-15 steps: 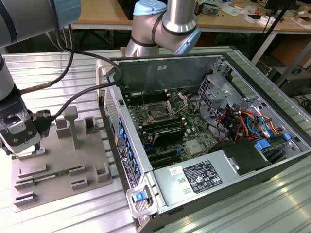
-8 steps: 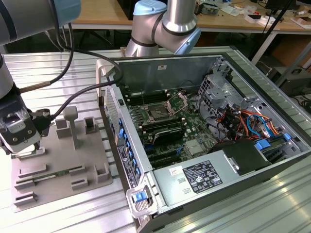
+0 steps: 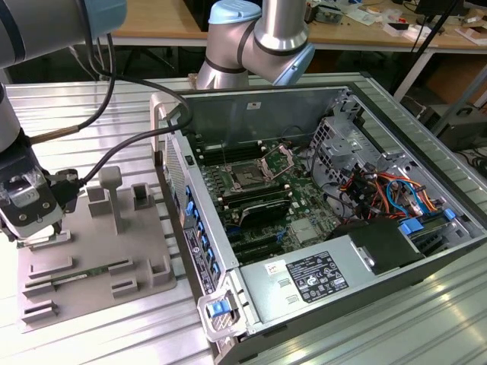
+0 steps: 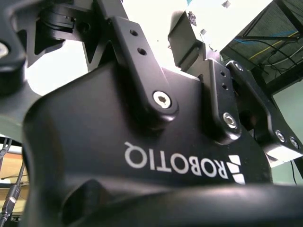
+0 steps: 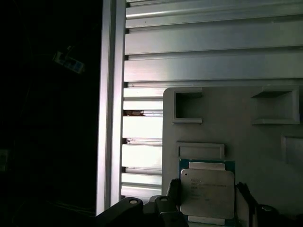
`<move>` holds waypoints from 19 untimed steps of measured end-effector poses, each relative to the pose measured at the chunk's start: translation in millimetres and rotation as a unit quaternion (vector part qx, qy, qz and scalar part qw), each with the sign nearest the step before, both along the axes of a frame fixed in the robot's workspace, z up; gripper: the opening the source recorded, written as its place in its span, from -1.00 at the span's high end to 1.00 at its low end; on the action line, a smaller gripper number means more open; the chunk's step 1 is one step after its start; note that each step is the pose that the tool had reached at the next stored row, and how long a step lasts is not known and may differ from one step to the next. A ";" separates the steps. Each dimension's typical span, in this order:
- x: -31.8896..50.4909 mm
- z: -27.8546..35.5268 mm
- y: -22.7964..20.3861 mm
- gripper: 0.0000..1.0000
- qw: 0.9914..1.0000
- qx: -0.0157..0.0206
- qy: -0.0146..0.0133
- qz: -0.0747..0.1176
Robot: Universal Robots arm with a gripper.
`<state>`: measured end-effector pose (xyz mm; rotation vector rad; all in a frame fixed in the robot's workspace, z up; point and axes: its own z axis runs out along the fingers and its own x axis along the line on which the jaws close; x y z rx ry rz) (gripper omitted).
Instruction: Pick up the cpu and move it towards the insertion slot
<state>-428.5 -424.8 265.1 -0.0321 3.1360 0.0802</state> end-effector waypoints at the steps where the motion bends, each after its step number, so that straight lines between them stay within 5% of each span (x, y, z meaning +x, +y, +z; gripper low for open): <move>1: 0.0 0.2 0.0 -0.08 1.000 0.000 0.000 0.000; 19: 0.0 5.3 0.0 -0.08 1.000 0.000 0.000 0.000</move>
